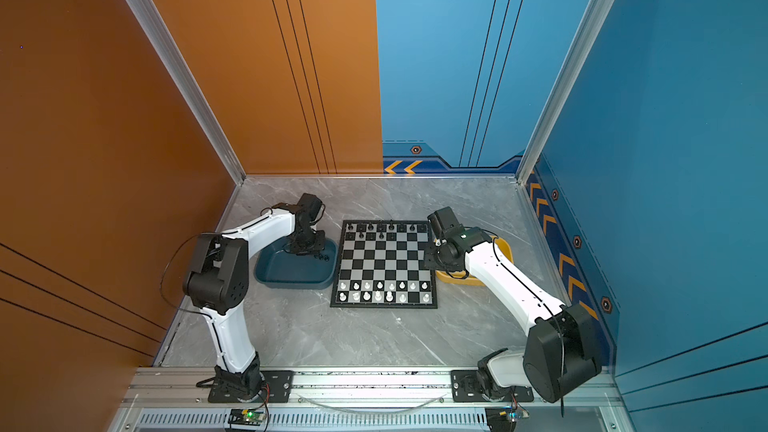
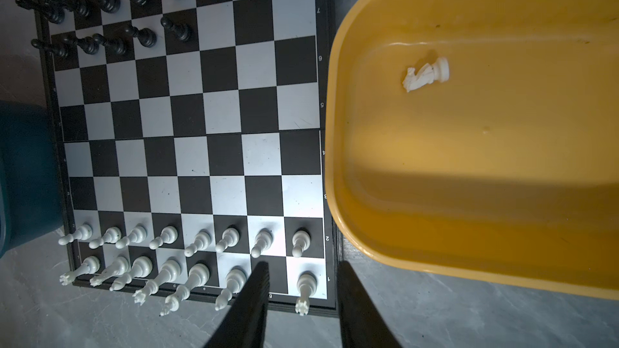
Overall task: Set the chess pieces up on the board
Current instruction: 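Lower the left gripper into the teal tray and grasp a black pawn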
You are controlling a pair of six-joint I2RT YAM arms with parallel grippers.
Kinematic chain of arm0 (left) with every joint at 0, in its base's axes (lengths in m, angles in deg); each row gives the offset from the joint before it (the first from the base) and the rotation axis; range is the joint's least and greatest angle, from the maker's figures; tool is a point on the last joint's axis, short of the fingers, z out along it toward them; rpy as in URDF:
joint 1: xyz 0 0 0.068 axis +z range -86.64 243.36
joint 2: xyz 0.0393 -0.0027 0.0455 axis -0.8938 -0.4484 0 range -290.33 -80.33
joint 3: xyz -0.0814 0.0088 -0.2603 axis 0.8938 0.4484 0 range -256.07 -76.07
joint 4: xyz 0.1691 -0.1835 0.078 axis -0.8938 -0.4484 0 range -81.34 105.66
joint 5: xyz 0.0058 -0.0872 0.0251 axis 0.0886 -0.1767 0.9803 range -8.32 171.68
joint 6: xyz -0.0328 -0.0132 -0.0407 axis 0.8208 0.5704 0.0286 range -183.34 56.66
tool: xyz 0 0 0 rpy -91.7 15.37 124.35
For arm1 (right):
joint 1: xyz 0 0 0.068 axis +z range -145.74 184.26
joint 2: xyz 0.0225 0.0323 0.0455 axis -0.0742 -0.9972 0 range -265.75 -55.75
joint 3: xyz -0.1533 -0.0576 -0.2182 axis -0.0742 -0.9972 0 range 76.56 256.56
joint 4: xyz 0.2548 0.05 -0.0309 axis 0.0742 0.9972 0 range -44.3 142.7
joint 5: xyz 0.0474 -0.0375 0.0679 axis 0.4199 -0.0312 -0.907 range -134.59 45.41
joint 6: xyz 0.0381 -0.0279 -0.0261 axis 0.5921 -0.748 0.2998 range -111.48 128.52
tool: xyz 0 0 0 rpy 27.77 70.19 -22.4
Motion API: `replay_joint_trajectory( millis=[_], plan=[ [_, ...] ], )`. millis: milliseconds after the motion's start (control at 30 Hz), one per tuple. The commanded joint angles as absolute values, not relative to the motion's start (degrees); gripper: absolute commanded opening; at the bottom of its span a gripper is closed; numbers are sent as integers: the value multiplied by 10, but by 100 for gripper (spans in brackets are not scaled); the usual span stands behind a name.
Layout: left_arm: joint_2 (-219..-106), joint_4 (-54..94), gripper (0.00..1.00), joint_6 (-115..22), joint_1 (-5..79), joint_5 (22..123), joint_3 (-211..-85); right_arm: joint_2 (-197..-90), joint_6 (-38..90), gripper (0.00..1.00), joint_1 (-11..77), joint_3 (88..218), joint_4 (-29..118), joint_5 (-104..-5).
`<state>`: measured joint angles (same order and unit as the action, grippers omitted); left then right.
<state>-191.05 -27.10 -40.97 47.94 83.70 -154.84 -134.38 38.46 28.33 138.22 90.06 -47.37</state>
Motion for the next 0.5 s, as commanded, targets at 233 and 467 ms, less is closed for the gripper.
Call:
replay_joint_trajectory(
  millis=[233, 467],
  plan=[
    [-1929, -271, 18, -406, 479, 827, -1550, -1349, 393, 37, 287, 1392, 912, -456],
    [-1930, -271, 15, -406, 477, 826, -1553, -1349, 393, 37, 287, 1392, 912, -455]
  ],
)
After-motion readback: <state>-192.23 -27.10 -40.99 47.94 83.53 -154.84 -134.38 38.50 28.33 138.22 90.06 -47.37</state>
